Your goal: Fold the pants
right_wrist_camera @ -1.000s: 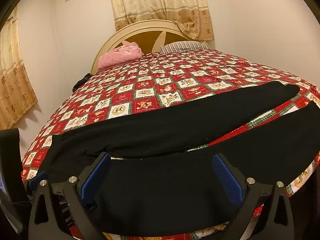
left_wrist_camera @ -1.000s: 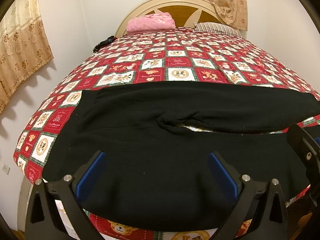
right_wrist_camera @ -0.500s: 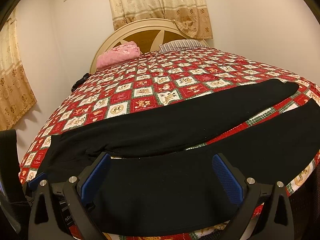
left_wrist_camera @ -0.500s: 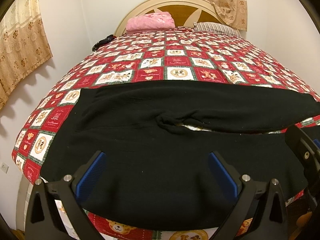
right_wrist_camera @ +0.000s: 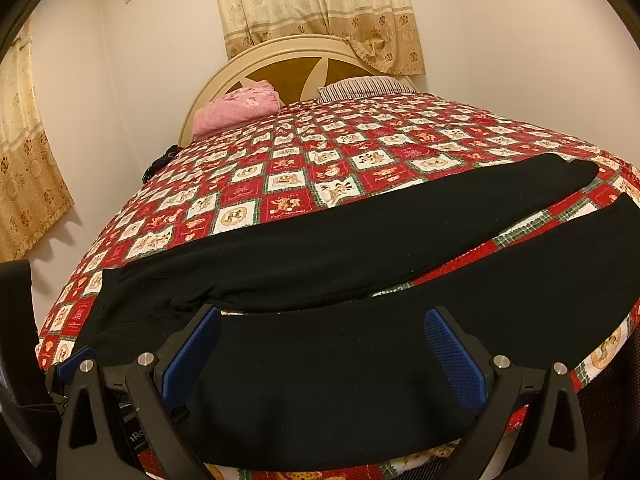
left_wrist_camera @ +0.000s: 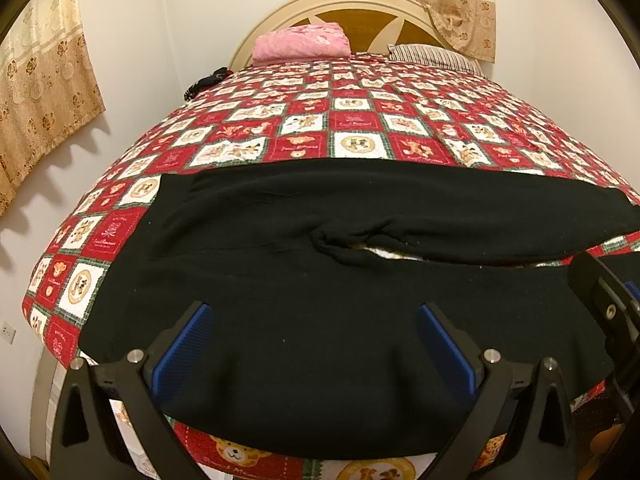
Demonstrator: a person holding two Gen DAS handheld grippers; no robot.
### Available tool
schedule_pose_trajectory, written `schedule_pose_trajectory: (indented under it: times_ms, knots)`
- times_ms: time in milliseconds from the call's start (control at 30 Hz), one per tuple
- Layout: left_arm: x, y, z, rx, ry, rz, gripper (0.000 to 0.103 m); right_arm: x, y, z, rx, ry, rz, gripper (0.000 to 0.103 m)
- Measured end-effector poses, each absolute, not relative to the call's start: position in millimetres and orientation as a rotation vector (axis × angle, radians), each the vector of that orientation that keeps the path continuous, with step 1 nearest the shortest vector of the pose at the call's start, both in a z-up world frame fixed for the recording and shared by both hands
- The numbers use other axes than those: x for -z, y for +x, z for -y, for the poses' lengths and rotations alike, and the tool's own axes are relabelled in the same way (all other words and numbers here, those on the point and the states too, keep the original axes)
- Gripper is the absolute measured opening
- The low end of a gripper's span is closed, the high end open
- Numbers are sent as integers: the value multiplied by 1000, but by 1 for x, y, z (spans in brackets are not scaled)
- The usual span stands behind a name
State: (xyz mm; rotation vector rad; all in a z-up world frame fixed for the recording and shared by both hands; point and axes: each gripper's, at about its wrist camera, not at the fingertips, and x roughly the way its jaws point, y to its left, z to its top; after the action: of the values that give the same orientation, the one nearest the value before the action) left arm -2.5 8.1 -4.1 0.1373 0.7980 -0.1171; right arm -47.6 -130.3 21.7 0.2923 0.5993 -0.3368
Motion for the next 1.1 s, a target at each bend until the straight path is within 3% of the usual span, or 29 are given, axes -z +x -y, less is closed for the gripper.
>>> schedule_pose_trajectory:
  times_ms: [1100]
  knots:
    - [7,-2,-10,122,124,-825,103,-17,-43,132,338,307,-620,102]
